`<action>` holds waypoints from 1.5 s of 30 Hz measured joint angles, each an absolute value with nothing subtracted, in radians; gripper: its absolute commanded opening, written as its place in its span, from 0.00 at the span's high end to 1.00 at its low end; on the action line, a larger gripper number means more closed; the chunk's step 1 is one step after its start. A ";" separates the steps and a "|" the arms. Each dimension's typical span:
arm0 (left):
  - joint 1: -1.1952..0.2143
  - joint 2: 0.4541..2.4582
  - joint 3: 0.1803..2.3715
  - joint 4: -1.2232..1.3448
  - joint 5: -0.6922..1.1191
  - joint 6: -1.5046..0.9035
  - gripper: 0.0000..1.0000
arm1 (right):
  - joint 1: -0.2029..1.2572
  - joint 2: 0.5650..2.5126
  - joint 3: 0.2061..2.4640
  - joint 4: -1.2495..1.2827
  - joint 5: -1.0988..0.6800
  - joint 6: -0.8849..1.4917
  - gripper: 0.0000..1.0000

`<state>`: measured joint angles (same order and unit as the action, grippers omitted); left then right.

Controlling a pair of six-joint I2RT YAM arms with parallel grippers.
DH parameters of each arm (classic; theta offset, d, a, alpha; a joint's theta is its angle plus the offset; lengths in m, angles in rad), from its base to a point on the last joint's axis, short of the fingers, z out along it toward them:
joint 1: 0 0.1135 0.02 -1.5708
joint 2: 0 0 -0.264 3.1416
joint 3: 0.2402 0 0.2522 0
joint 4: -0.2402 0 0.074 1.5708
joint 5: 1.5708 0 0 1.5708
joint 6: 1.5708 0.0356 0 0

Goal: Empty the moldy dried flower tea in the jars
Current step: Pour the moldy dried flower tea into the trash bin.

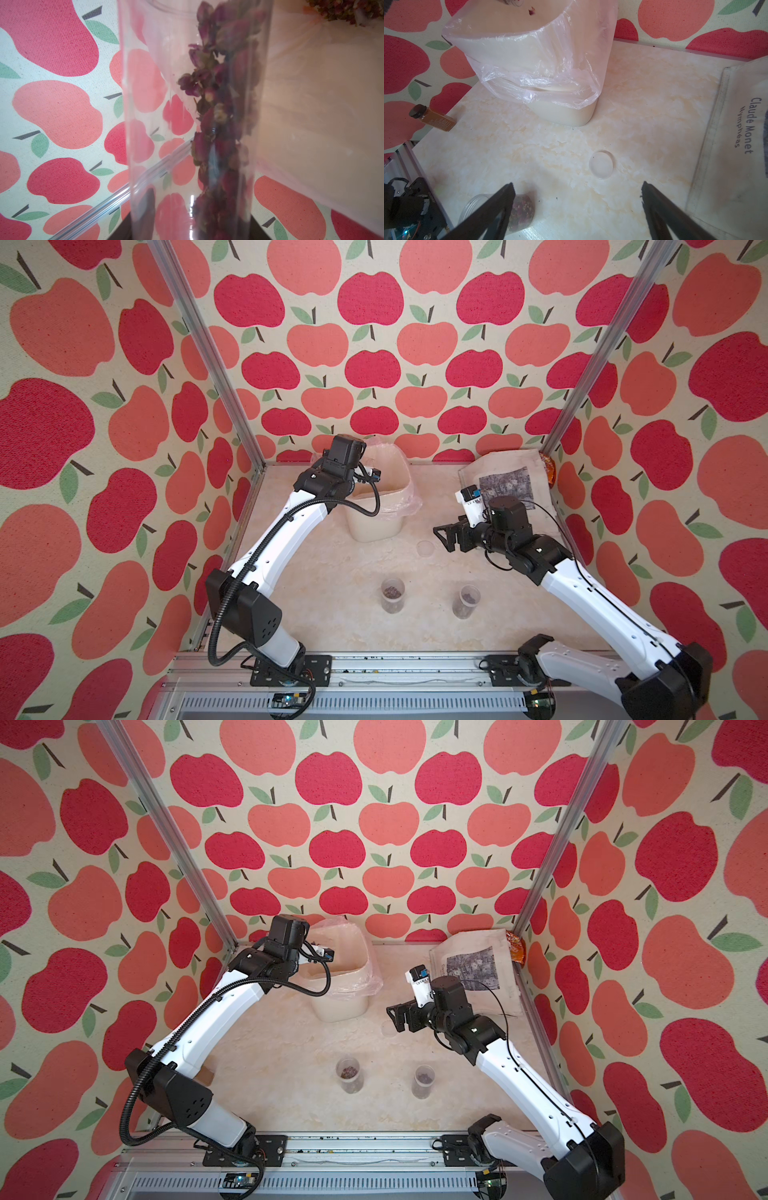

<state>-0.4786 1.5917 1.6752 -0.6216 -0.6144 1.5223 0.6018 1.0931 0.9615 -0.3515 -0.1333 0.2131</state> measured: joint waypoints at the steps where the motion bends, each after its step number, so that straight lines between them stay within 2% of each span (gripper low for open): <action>1: -0.479 1.592 1.672 -0.613 -0.615 1.534 0.98 | 0.602 1.093 0.958 -0.352 -0.133 0.213 0.01; 23: -0.478 1.590 1.587 -0.413 -0.612 1.693 1.00 | 0.602 1.100 0.949 -0.351 -0.164 0.215 0.01; 45: -0.474 1.575 1.558 -0.409 -0.556 1.631 1.00 | 0.602 1.100 0.947 -0.347 -0.185 0.229 0.01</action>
<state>-0.4744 1.5745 1.5578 -0.4091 -0.5564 1.6306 0.6018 1.1000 0.9474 -0.3473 -0.1852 0.2287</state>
